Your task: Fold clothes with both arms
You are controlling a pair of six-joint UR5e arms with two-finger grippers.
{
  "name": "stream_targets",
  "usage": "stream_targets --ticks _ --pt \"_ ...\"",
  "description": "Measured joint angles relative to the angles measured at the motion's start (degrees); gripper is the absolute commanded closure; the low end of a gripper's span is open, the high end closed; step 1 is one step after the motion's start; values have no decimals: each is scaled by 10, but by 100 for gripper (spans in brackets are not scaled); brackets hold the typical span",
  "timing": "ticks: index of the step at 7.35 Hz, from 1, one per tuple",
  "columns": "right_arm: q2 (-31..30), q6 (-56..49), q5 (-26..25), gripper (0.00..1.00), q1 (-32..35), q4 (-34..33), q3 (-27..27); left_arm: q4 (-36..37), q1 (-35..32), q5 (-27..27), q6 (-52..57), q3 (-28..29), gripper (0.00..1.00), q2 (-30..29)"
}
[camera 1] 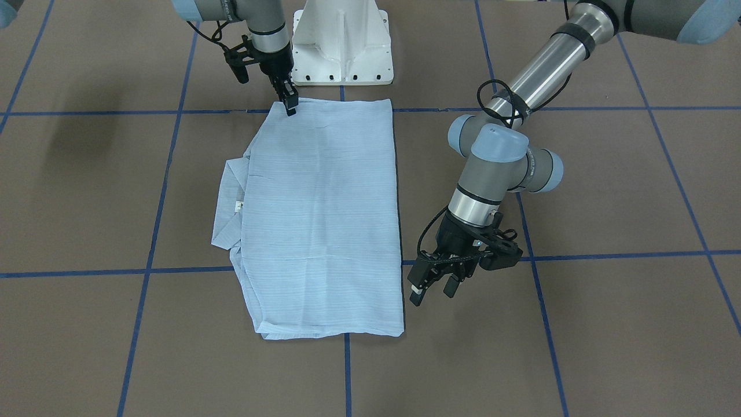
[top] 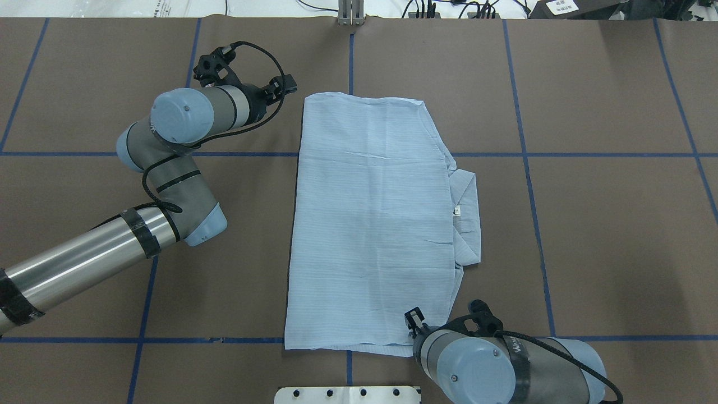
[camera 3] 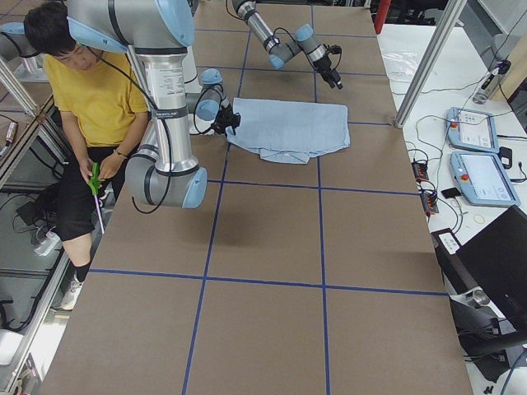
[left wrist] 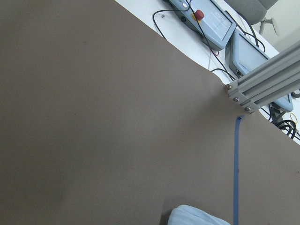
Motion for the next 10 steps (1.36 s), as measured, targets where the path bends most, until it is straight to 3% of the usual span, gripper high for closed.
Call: stream_targets --ticks 3,5,7,10 --pt "1 -1 3 100 1 0 6 7 14 -5 -10 -71 0 41" --pt "1 -1 4 100 2 0 9 13 50 -5 -62 -163 0 106" --pt "0 -7 7 100 3 0 10 42 131 -1 -125 -294 0 204" --pt "-1 -15 9 100 5 0 14 82 279 77 -223 -389 1 276"
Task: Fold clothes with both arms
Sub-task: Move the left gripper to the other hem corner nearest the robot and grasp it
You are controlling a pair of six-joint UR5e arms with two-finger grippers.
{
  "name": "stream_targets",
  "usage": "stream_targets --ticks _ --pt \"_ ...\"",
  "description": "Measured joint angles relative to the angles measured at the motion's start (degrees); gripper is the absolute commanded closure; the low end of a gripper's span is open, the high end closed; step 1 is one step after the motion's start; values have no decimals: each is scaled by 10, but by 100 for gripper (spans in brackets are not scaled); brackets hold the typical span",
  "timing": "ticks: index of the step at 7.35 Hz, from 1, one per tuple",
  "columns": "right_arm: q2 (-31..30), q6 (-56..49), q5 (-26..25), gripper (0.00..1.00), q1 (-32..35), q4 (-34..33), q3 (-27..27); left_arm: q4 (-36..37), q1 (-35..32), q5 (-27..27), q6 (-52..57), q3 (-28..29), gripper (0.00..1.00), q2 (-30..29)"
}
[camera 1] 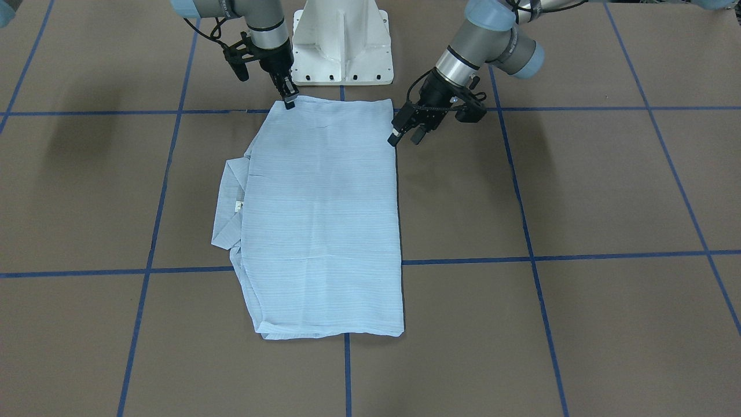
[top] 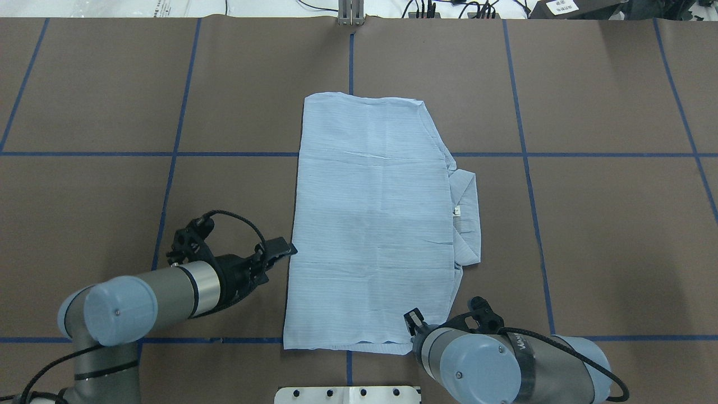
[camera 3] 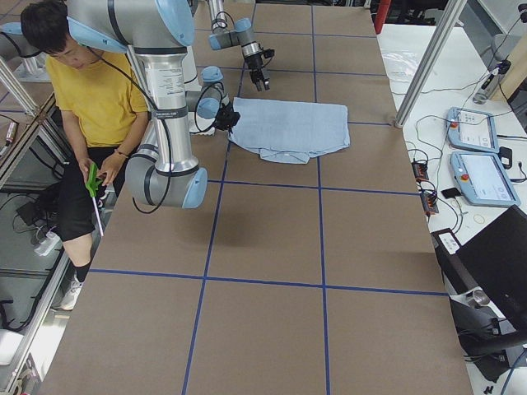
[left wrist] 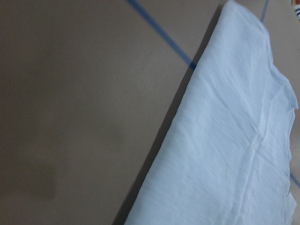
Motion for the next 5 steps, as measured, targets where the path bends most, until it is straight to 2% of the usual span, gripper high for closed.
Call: stream_targets --ticks 2,5 --pt "-3 -1 0 100 0 -1 3 54 72 35 -56 -35 6 9" --pt "-10 -2 0 100 -2 -1 3 72 110 59 -76 -36 10 3"
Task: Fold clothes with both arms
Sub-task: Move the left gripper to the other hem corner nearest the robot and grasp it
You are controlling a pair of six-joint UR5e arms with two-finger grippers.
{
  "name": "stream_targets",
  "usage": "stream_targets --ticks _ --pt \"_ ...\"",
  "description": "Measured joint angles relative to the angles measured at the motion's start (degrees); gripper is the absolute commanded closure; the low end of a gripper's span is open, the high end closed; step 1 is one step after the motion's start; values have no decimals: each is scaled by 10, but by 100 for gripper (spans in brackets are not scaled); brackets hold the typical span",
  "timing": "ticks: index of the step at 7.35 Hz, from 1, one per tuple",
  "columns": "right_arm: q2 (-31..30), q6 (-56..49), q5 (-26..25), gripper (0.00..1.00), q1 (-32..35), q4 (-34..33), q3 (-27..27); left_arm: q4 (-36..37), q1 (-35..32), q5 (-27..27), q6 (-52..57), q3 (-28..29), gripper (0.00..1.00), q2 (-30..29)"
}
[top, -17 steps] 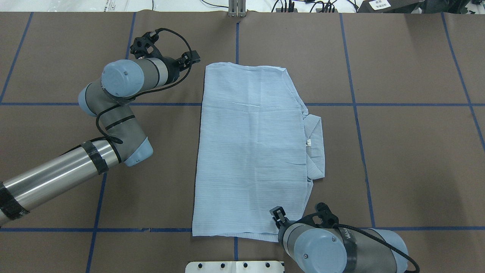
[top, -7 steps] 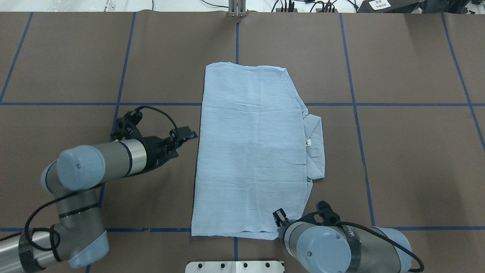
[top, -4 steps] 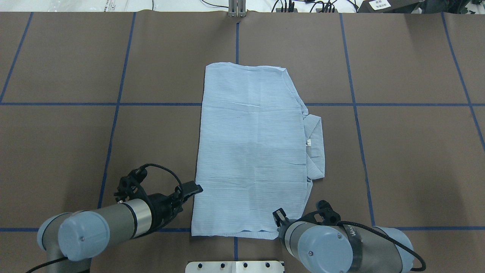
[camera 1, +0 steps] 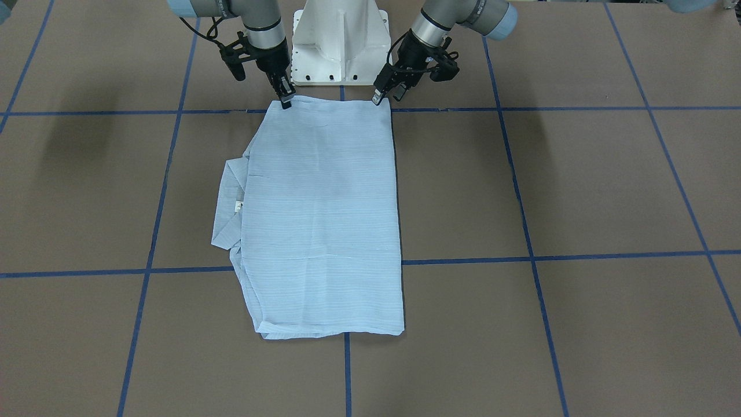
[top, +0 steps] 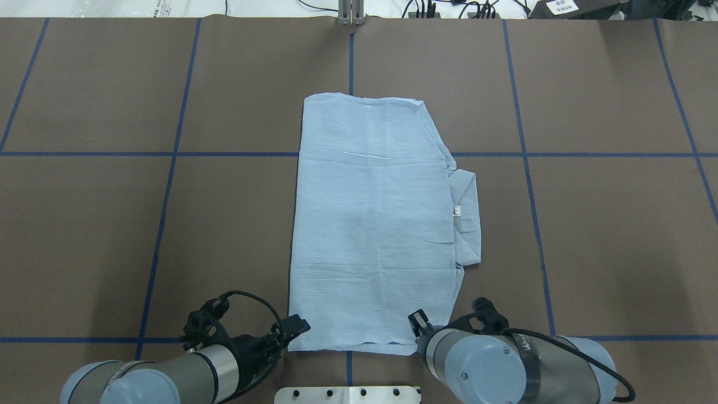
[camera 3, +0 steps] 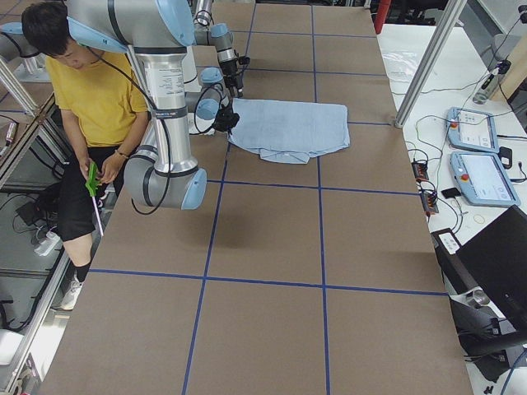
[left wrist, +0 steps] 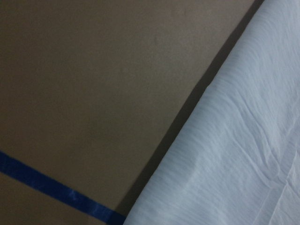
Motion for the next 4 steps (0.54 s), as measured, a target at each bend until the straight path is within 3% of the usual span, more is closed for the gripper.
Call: stream_targets --ticks 3,4 --pt "0 0 0 100 -1 0 1 21 6 2 -1 7 32 -14" --pt "0 1 0 100 -1 0 1 40 6 1 -1 10 57 -26"
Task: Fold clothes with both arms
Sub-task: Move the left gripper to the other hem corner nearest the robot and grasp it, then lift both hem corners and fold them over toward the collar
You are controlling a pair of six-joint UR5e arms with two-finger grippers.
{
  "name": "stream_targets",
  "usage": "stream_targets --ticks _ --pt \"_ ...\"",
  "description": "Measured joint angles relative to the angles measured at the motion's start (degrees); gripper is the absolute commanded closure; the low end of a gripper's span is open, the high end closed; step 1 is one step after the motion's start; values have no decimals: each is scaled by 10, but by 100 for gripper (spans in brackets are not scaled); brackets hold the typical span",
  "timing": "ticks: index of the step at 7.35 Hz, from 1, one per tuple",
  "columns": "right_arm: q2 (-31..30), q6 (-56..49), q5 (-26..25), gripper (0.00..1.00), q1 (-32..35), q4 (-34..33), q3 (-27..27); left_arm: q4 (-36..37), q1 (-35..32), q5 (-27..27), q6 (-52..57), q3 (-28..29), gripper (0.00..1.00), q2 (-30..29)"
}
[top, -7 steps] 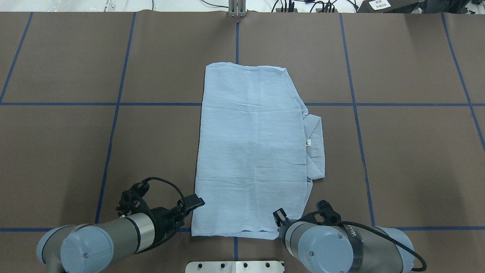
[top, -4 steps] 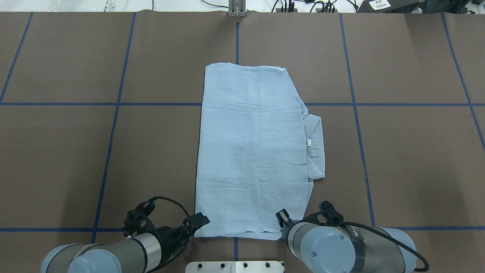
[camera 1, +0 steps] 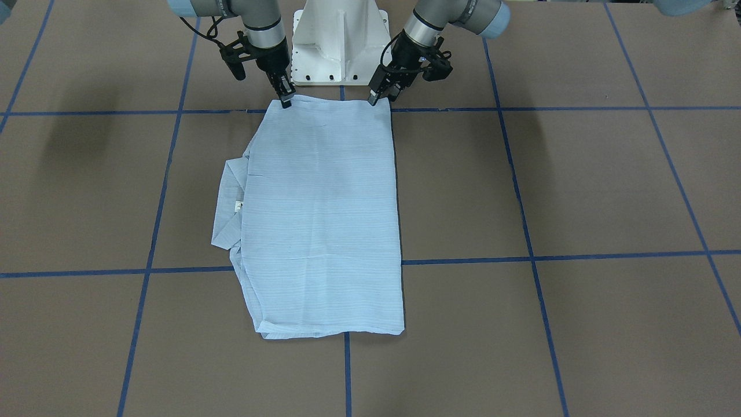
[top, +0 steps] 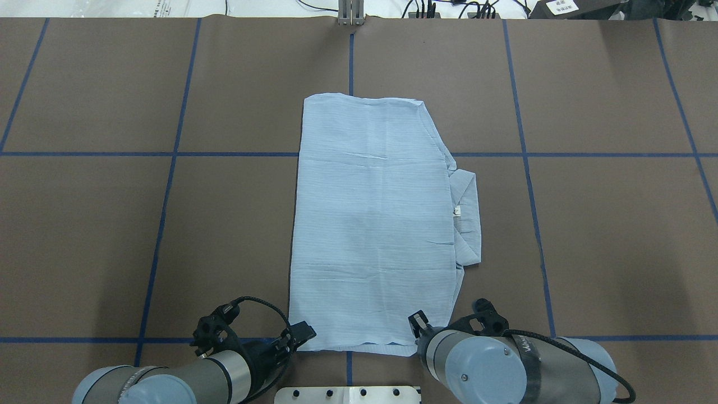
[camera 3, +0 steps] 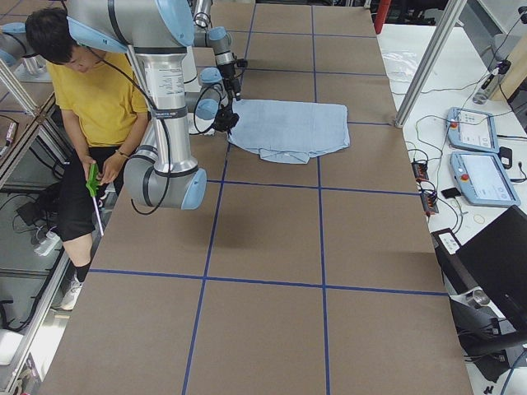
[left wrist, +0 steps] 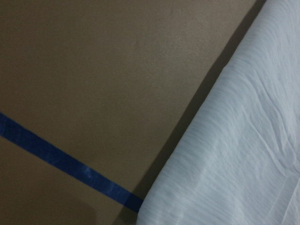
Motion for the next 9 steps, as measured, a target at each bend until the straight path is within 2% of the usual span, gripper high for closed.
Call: stream_targets --ticks 1,2,6,9 --pt "0 0 0 100 0 0 0 17 0 0 0 1 90 -10" --pt "0 0 0 100 0 0 1 25 0 0 0 1 100 -13" --pt "0 0 -1 100 1 0 3 30 -4 0 0 -9 100 -10" --pt "-7 0 -1 100 18 -6 52 38 -12 -3 0 -66 100 -10"
